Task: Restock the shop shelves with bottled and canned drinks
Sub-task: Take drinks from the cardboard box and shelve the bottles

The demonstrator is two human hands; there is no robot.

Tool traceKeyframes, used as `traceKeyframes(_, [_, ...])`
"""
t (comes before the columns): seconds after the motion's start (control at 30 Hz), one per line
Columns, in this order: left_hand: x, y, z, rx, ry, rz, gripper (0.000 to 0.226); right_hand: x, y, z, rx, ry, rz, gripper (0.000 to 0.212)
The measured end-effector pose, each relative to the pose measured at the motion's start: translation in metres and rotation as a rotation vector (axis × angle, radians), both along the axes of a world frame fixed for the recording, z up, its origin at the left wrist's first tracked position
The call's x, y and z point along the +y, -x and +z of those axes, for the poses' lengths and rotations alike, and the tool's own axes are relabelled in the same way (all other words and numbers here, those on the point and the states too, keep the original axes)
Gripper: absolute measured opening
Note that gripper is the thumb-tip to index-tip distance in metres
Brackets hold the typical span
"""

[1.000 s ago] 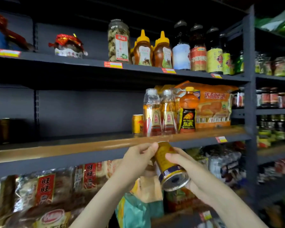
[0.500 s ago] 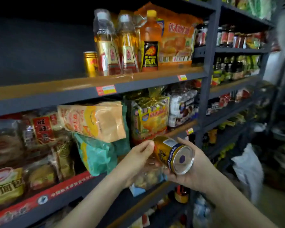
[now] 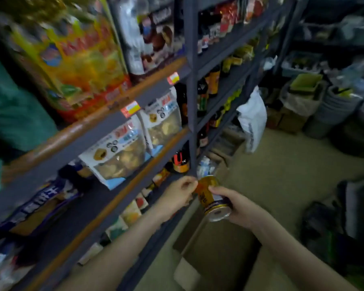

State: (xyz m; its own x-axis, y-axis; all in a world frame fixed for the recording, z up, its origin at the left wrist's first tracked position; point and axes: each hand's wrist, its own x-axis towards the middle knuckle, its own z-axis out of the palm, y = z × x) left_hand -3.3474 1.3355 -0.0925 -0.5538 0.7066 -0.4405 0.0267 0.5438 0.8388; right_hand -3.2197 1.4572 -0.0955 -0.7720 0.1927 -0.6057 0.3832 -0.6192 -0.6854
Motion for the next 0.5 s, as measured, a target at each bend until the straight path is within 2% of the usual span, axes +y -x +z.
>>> traceKeyframes(0.1, [0.027, -0.016, -0.098, 0.083, 0.161, -0.038, 0.026, 0.03, -0.024, -0.106, -0.23, 0.015, -0.141, 0.049])
traceKeyframes(0.17, [0.033, -0.027, -0.174, 0.123, 0.277, -0.061, 0.024, 0.041, -0.042, -0.186, -0.393, 0.001, -0.245, 0.05])
traceKeyframes(0.2, [0.035, -0.032, -0.217, 0.125, 0.326, -0.087, 0.026, 0.044, -0.051, -0.231, -0.471, -0.013, -0.296, 0.059])
traceKeyframes(0.3, [0.034, -0.044, -0.347, 0.12, 0.465, -0.249, 0.037, 0.04, -0.077, -0.388, -0.69, -0.108, -0.332, 0.111])
traceKeyframes(0.33, [0.036, -0.047, -0.388, 0.167, 0.487, -0.308, 0.04, 0.037, -0.083, -0.44, -0.75, -0.137, -0.319, 0.115])
traceKeyframes(0.4, [0.044, -0.047, -0.468, 0.282, 0.516, -0.399, 0.045, 0.03, -0.083, -0.523, -0.848, -0.2, -0.286, 0.099])
traceKeyframes(0.47, [0.052, -0.049, -0.544, 0.299, 0.573, -0.482, 0.047, 0.025, -0.079, -0.603, -0.93, -0.315, -0.245, 0.082])
traceKeyframes(0.5, [0.054, -0.05, -0.581, 0.3, 0.605, -0.553, 0.048, 0.022, -0.076, -0.643, -0.968, -0.35, -0.217, 0.08])
